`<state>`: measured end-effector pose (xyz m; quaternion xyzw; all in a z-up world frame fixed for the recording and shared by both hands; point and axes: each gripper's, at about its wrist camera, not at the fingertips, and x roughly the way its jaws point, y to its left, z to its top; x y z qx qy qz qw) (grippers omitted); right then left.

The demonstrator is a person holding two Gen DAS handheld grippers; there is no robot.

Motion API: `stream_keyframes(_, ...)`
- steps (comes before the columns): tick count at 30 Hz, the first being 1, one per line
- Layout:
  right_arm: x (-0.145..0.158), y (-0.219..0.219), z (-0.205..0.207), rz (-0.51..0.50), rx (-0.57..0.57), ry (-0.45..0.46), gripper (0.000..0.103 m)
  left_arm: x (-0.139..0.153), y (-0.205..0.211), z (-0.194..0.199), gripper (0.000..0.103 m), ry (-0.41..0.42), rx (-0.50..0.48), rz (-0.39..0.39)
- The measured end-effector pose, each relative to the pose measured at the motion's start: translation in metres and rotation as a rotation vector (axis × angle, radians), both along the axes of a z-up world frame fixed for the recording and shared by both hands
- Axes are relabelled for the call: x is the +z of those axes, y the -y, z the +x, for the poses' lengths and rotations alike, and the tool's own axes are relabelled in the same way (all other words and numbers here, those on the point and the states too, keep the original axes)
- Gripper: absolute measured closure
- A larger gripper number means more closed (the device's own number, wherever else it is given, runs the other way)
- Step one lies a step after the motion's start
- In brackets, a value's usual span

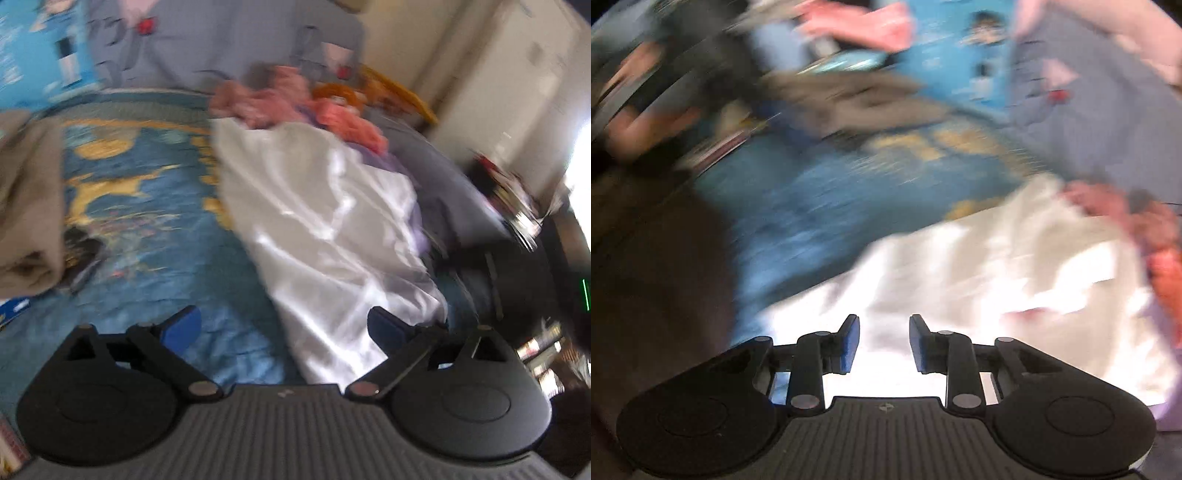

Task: Fold clothes
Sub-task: 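Release the T-shirt and lift the right tool away, then grasp the white T-shirt edge with the right tool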

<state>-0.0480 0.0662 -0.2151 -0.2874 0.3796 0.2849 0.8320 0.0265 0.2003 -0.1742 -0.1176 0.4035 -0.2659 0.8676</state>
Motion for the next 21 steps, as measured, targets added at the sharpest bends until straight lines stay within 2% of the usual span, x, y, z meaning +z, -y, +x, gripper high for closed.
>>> stream_keyframes(2, -0.017, -0.016, -0.009, -0.045, 0.046, 0.005, 0.072, -0.006, -0.007, 0.005, 0.005, -0.036, 0.047, -0.001)
stream_keyframes(5, -0.030, -0.032, -0.013, -0.103, 0.089, 0.051, 0.067, -0.011, -0.007, 0.008, 0.005, -0.052, 0.055, 0.023)
stream_keyframes(10, -0.044, -0.035, 0.004, -0.104, 0.041, -0.009, 0.066, -0.015, 0.001, 0.009, 0.005, -0.049, 0.028, 0.049)
stream_keyframes(12, -0.043, -0.033, 0.010, -0.034, -0.001, -0.071, 0.081, -0.016, 0.003, 0.009, 0.005, -0.051, 0.025, 0.055)
stream_keyframes(13, -0.040, -0.033, 0.013, 0.004, -0.026, -0.095, 0.093, -0.016, 0.002, 0.009, 0.005, -0.051, 0.026, 0.055)
stream_keyframes(14, -0.037, -0.035, 0.012, 0.022, -0.043, -0.089, 0.097, -0.017, 0.002, 0.009, 0.005, -0.051, 0.027, 0.053)
stream_keyframes(19, -0.021, -0.050, 0.010, 0.170, 0.009, -0.118, 0.098, -0.014, -0.003, 0.007, 0.005, -0.038, 0.036, 0.033)
stream_keyframes(21, -0.026, -0.057, 0.012, 0.103, 0.006, -0.112, 0.097, -0.013, -0.005, 0.007, 0.005, -0.035, 0.041, 0.026)
